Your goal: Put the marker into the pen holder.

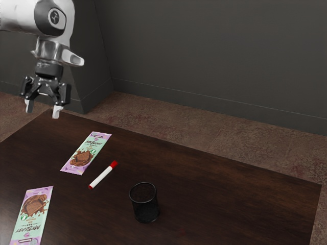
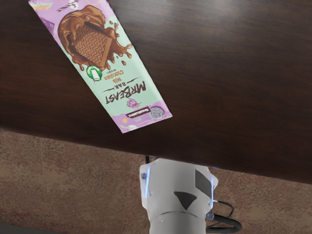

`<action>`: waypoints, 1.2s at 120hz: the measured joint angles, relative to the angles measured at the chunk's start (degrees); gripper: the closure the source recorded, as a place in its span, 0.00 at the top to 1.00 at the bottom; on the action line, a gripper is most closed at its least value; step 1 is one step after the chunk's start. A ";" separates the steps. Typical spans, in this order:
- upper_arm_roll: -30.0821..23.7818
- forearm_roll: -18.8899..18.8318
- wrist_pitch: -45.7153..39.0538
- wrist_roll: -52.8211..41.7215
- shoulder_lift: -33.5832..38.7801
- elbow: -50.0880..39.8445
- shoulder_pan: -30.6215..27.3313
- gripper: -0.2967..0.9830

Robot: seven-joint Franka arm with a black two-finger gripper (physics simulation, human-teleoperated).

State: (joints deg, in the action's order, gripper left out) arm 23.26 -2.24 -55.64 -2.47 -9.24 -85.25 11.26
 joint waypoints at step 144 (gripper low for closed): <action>-7.16 9.17 -81.34 -12.21 -17.54 -26.92 -0.99 0.66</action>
State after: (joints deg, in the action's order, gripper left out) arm 16.11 6.93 -136.98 -14.67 -26.78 -112.17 10.27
